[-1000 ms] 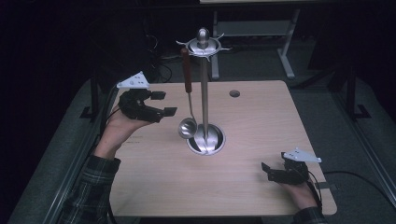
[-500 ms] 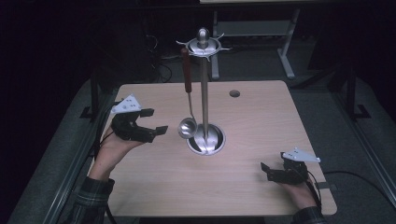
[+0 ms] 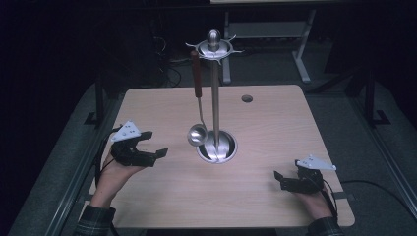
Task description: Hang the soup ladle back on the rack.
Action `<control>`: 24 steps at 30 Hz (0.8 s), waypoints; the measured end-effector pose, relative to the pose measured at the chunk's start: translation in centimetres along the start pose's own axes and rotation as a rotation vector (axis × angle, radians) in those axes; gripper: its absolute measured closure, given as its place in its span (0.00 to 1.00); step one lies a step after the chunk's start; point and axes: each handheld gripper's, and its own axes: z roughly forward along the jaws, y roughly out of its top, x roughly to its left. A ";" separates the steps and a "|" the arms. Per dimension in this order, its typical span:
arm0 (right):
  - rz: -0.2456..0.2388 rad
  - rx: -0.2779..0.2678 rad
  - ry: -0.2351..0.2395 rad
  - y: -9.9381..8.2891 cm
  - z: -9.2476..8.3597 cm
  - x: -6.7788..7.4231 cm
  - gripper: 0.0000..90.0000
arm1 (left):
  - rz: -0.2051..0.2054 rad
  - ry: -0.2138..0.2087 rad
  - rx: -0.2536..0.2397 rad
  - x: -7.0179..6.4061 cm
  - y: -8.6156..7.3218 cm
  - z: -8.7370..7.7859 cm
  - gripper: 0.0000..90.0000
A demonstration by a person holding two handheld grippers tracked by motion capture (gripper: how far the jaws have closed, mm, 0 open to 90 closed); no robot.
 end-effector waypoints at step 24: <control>-0.018 0.002 0.010 0.4 0.5 0.3 0.10 | -0.122 0.124 0.013 1.9 -8.8 -0.5 0.17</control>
